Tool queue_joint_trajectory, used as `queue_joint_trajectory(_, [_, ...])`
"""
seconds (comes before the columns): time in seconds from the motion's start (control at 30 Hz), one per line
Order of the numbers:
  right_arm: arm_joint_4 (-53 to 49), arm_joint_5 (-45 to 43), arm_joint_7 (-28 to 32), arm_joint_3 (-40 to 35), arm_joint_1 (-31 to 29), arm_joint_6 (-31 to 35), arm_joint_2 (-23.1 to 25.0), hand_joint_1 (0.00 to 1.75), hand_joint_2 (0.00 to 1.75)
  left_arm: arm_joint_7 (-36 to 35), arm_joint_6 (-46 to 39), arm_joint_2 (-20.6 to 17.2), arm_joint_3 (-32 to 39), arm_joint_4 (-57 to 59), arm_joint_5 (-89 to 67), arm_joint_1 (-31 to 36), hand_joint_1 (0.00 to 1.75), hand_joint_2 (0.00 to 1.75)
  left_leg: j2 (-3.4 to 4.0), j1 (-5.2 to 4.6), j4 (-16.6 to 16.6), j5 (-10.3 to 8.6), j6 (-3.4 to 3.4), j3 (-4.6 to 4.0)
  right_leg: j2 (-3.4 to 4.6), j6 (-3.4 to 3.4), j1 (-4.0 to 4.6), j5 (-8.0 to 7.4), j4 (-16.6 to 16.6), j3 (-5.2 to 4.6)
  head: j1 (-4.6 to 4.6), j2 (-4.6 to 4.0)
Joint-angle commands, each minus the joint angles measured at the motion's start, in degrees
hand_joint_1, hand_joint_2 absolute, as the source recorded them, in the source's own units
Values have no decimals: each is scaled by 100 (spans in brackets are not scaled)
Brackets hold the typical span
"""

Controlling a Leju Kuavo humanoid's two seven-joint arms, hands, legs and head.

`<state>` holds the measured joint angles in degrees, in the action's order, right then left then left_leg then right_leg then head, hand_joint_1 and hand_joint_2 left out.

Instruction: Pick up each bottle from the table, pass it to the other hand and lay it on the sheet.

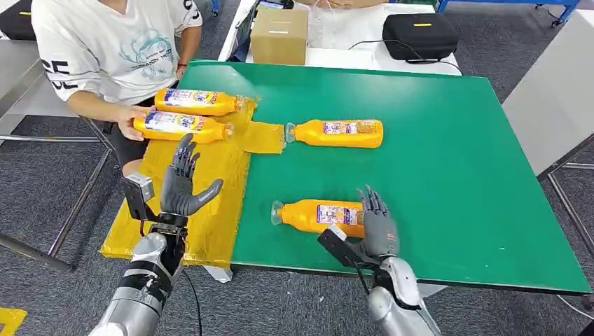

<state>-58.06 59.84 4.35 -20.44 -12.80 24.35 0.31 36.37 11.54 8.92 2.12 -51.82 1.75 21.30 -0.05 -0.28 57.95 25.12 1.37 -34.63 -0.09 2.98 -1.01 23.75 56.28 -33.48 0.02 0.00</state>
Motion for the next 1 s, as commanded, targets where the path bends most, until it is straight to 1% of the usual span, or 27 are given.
queue_joint_trajectory(0.03, [1486, 33, 132, -418, -1140, -1089, -553, 0, 175, -10, 315, -37, 164, 467, 70, 300, 0, 175, 8, 6, 3, 3, -8, 12, 8, -11, 6, -1, 0, 12, 0, 0])
queue_joint_trajectory(0.1, [1829, 10, 229, -633, -1462, -1424, -658, 0, 175, 66, 384, -46, 203, 602, 32, 364, 0, 175, 8, 3, 0, 1, -5, 11, 9, -8, 4, -3, -2, 11, 0, 0])
queue_joint_trajectory(0.13, [2022, -21, 344, -791, -1632, -1781, -703, 141, 175, 82, 474, -49, 201, 652, 32, 387, 0, 175, 13, 5, 1, 2, -8, 17, 14, -11, 6, -4, -2, 15, 0, 0])
queue_joint_trajectory(0.17, [2176, -81, 475, -912, -1810, -2030, -771, 175, 175, 103, 564, -51, 213, 748, 50, 435, 0, 175, 9, 3, -1, 0, -5, 15, 9, -8, 4, -4, -2, 13, 0, 0])
queue_joint_trajectory(0.2, [2276, -113, 531, -988, -1898, -2114, -790, 175, 175, 131, 575, -47, 225, 829, 42, 475, 0, 175, 6, 1, 0, -3, 0, 10, 6, -4, 1, -4, 0, 8, 0, 0])
queue_joint_trajectory(0.27, [2504, -305, 846, -1181, -2153, -2621, -868, 175, 175, 179, 645, -59, 201, 962, 5, 546, 0, 175, 6, 4, 2, -2, -2, 19, 4, -5, 6, -3, -1, 17, 0, 0])
queue_joint_trajectory(0.33, [2650, -453, 960, -1339, -2330, -2790, -909, 175, 175, 270, 652, -59, 197, 1136, -30, 639, 0, 175, 9, 5, 0, -3, -4, 29, 4, -8, 7, -5, -4, 28, 0, 0])
queue_joint_trajectory(0.4, [2651, -459, 967, -1348, -2357, -2802, -911, 175, 175, 272, 651, -59, 195, 1142, -34, 646, 0, 175, 5, 8, 1, -5, -5, 41, -2, -10, 9, -5, -5, 40, -2, 0])
queue_joint_trajectory(0.5, [2824, -672, 1065, -1603, -2537, -3009, -958, 175, 175, 329, 747, -63, 165, 1261, -46, 725, 0, 175, 1, 6, 0, -5, -3, 45, -5, -8, 7, -3, -4, 45, 0, 0])
queue_joint_trajectory(0.6, [2824, -672, 1065, -1603, -2537, -3009, -958, 175, 175, 329, 747, -63, 165, 1261, -46, 725, 0, 175, -3, 7, 0, -6, 0, 45, -6, -7, 8, -3, -6, 49, -2, 0])
queue_joint_trajectory(0.73, [2758, -1210, 1332, -1557, -2564, -3154, -1052, 175, 175, 353, 821, -66, 102, 1378, -76, 825, 0, 175, -6, 5, 1, -6, 2, 43, -10, -3, 6, -2, -3, 47, -2, 0])
queue_joint_trajectory(0.77, [2619, -1440, 1382, -1443, -2461, -2983, -1012, 175, 175, 363, 737, -55, 91, 1371, -110, 830, 0, 175, -8, 8, 4, -5, 0, 42, -11, -6, 9, -2, -3, 47, -2, 0])
queue_joint_trajectory(0.83, [2280, -1473, 1175, -1270, -2153, -2218, -769, 175, 175, 362, 508, -34, 92, 1211, -172, 735, 0, 175, -5, 6, 2, -6, 3, 40, -8, -1, 7, -4, -4, 44, -2, 0])
queue_joint_trajectory(0.9, [2193, -1422, 1005, -1336, -2056, -2127, -630, 175, 175, 346, 457, -26, 82, 1093, -196, 668, 0, 175, -2, 10, -6, -4, -2, 51, -3, -7, 11, -4, -12, 54, 0, 0])
queue_joint_trajectory(0.93, [2076, -1521, 993, -1221, -1975, -1937, -587, 175, 175, 325, 387, -26, 72, 1020, -231, 628, 0, 175, 4, 8, 0, -3, 1, 44, 3, -3, 8, -5, -6, 46, 0, 0])
queue_joint_trajectory(0.97, [1821, -1685, 1006, -977, -1747, -1514, -405, 175, 175, 257, 103, -13, 31, 904, -345, 574, 0, 175, 3, 10, -1, -3, -2, 45, 2, -8, 11, -4, -5, 48, 0, 0])
queue_joint_trajectory(1.0, [1615, -1622, 910, -810, -1559, -995, -200, 175, 175, 204, -174, 8, -16, 820, -468, 539, 0, 175, 4, 7, -1, -3, 0, 41, 3, -4, 8, -4, -5, 44, 0, 0])
